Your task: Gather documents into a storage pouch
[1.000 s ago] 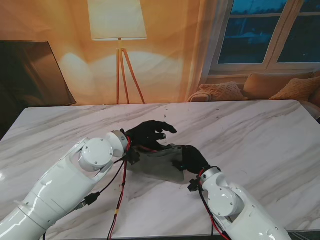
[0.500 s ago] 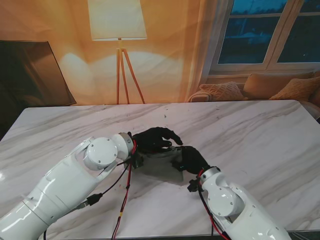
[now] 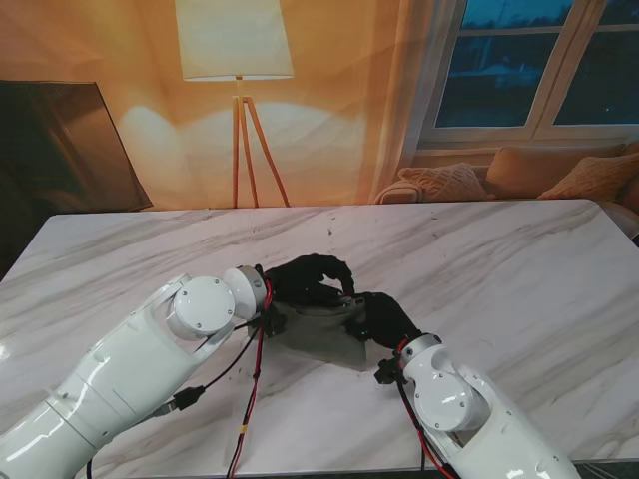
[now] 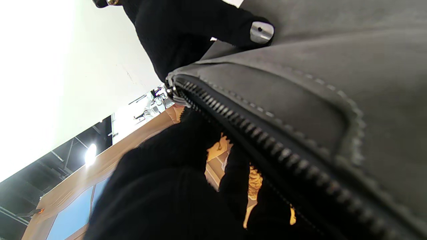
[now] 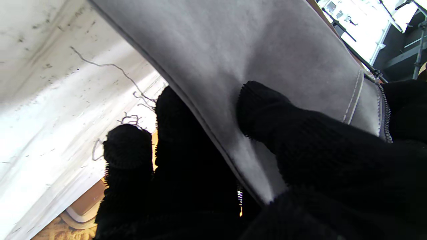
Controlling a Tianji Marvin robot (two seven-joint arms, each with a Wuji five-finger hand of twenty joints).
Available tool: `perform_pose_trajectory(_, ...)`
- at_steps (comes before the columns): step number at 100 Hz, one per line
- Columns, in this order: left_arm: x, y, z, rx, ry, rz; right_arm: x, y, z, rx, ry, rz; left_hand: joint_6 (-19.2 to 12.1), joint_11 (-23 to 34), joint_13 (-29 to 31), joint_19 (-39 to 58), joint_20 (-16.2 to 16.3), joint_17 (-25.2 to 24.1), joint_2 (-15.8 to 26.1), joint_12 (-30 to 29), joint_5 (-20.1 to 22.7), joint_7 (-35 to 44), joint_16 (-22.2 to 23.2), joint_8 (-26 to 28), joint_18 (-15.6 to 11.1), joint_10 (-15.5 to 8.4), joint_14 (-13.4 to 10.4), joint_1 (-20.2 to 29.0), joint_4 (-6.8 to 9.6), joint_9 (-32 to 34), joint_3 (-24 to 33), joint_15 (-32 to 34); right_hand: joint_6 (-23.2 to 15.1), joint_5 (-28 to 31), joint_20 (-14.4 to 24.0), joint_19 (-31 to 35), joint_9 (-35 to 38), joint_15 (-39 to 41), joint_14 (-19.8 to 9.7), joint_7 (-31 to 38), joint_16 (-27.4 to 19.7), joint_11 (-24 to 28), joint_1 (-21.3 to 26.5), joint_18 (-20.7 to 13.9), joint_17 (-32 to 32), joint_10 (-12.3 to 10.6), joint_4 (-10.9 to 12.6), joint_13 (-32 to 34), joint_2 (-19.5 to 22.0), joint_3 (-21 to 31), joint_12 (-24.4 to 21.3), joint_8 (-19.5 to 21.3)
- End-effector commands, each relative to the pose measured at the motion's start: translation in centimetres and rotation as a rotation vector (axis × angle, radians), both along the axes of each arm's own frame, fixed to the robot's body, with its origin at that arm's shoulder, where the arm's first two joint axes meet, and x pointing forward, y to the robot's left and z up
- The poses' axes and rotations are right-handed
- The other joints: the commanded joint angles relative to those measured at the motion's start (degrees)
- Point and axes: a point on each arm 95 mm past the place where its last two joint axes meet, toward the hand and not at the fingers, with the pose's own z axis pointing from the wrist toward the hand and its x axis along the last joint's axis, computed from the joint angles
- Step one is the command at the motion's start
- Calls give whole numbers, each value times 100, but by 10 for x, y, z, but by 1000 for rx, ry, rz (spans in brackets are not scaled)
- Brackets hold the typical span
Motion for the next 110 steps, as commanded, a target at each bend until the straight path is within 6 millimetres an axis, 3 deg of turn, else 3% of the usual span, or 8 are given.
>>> perform_pose_trajectory(1,-1,0,-2,1,7,-6,0,1,-1,9,21,-8,75,101,52,66,9,21,-268,108,-24,153,51,86,-35,-37,12,-87,-219,142,67,43,54,227,-91,145,126,176,-341,204,164,80,373,-172,58,-19,81,294,258,59,27,-28)
perform_pose_trajectory(25,-3,2,-2,-23,19,5,1,0,-2,16,44,-28,294,304,152,128,-24,10,-314,344,-61,305,224,362,-14,-16,108,-172,-306,457,281,290,305,247,-268,24,221,133,-355,665,202,129,357,-161,253,75,77,388,211,85,-116,-433)
perform_pose_trajectory(38,-3,2,-2,-34,9,-4,2,1,-2,16,44,-25,0,303,230,306,33,27,-258,432,-286,-271,326,93,21,-16,140,-47,-291,546,192,428,333,233,-274,38,243,152,-350,638,241,118,355,-146,294,89,78,414,179,93,-139,-492)
perform_pose_trajectory(54,-4,1,-2,-34,35,-49,3,3,-1,18,47,-18,-133,93,15,66,-232,-20,429,352,-459,-2138,166,-569,-48,-91,-57,-736,258,207,769,193,585,109,-293,47,224,114,-383,694,238,151,236,-175,380,298,62,492,12,174,-132,-574)
perform_pose_trajectory(61,-4,0,-2,-26,36,-62,3,3,0,25,55,-19,-259,-40,-130,-115,-240,-58,535,284,-352,-2247,127,-632,-124,-146,-168,-530,294,-60,751,86,738,41,-315,49,229,110,-406,785,232,212,159,-194,454,433,37,547,-55,235,-149,-643)
perform_pose_trajectory(72,-4,0,-1,-18,28,-68,4,3,0,37,67,-23,-269,-327,-279,-485,-102,-75,592,-61,4,-2008,-193,-509,-198,-288,-370,-126,221,-361,569,-365,854,27,-336,47,250,137,-442,864,260,284,97,-195,538,528,22,618,-85,271,-169,-691)
perform_pose_trajectory(89,-4,-1,-1,-12,31,-74,4,2,1,56,79,-34,-74,-332,-267,-746,125,-50,-139,-224,259,-760,-276,-94,-164,-268,-346,82,-349,-345,288,-478,861,17,-361,31,229,152,-488,968,286,388,77,-203,606,545,7,656,-57,274,-160,-713)
perform_pose_trajectory(110,-4,1,-2,-18,50,-54,5,-1,-2,68,97,-54,261,-233,-230,-957,284,-29,-193,-122,49,196,-226,47,-157,-208,-285,-104,-313,-229,64,-506,870,-180,-472,-109,-38,70,-572,972,266,513,-123,-181,748,536,-13,739,-174,271,-149,-735)
